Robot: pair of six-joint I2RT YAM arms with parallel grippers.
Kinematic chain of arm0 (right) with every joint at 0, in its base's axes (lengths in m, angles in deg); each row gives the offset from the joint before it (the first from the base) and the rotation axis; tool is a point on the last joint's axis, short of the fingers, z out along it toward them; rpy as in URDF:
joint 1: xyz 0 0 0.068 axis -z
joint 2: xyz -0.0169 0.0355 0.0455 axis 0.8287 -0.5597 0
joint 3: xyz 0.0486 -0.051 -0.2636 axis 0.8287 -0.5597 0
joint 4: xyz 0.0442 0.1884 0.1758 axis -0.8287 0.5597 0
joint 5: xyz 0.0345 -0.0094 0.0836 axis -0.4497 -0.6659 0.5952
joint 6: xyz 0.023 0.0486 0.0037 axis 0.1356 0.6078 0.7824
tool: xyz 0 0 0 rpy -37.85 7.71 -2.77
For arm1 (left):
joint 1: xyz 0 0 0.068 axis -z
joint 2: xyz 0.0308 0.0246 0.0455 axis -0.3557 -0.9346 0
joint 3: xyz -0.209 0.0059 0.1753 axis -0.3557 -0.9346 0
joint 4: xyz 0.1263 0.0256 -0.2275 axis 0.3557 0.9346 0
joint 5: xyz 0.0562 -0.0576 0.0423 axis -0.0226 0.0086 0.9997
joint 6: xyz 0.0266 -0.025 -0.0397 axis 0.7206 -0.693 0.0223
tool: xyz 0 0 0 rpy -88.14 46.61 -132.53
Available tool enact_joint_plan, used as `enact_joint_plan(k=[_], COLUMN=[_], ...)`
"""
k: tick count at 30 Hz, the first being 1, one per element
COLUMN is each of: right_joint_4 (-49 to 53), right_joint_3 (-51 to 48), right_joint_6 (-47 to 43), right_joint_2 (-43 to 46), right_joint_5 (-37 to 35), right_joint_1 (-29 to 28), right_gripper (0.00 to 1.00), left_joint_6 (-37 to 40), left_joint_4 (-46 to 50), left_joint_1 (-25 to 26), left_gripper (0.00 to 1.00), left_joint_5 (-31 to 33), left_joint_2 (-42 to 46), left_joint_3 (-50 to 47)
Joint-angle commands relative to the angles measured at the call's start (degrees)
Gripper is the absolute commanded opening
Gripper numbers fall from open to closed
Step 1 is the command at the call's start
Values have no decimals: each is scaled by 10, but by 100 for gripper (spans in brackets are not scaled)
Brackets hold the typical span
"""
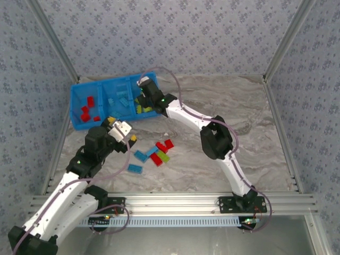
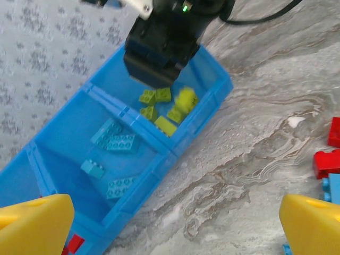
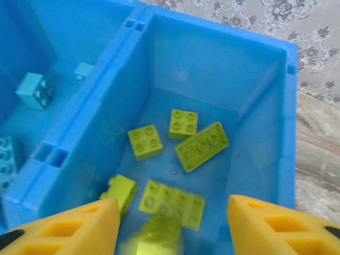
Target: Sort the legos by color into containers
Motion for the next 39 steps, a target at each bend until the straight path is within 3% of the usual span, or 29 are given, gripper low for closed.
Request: enact_joint_plan(k=[1,10,15,21,25,27,30,34,39], right_joint_4=[76,10,-44,-50,-89,-115,-142,-143,-137], right_joint_3=[25,-216,-393,-582,-693,-733,-769,-777,-778], right_joint_6=[-13,-18,-29,-39,-26,-12,3,7,14], right_joint_2=[19,240,408,606,710,742,764,756,753], right_joint_5=[-22,44,125,230,261,261,247,226,226], right_joint_1=[4,5,3,-10,-16,-17,-16,-16,-15], right_gripper=[60,63,72,85,95,97,98,99,100], left_joint_6=[-48,-144,-312,-550,-719,-786,-871,-904,-931], left_joint_4=[-5,-6,20,199,270,253,197,186,170], left_joint_1=[-16,-59,-88,-88,-77,-49,17,69,82], left_gripper=[99,99,95,84,74,74,73,73,70], left_joint_5=[19,20,38,46,-29,-76,-96,-72,-48], left_joint_2=[-13,-45,-76,-149,-178,-186,-208,-270,-318], left_joint_3=[28,48,81,152,143,116,84,88,67])
